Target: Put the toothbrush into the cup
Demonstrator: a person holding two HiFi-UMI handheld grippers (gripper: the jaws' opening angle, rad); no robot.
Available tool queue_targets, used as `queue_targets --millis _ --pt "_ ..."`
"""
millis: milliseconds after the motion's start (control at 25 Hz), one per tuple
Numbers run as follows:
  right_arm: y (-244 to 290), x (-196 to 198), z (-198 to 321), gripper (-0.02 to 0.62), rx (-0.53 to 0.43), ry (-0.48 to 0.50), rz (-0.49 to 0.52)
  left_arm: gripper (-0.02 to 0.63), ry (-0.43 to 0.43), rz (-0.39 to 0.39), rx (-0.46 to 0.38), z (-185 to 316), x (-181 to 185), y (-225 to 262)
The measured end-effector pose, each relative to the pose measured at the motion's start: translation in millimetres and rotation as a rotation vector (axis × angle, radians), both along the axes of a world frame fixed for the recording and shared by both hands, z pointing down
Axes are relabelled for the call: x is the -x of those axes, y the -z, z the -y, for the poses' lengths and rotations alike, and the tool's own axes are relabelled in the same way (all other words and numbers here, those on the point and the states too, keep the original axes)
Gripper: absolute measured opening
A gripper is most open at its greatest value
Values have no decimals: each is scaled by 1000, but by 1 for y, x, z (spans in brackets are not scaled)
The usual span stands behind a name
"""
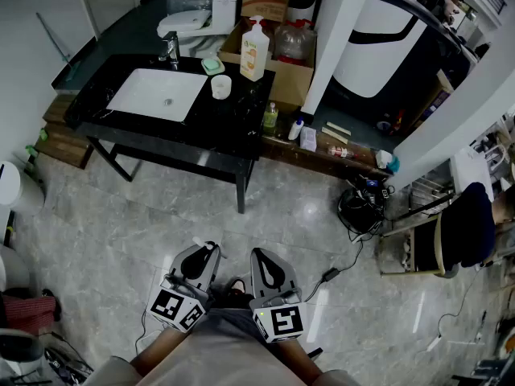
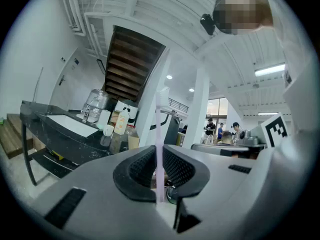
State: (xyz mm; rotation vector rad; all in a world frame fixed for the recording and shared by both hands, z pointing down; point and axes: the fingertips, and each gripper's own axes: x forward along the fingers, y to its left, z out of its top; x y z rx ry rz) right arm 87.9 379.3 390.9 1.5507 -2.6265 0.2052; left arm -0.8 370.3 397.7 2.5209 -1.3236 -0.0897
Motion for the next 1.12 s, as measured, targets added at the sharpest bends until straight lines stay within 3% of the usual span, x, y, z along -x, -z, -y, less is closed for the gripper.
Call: queue_targets --millis 680,1120 --pt "-3 5 -4 6 30 39 78 44 21 25 20 -7 5 5" --pt "-4 23 45 6 50 37 34 44 8 6 17 47 30 2"
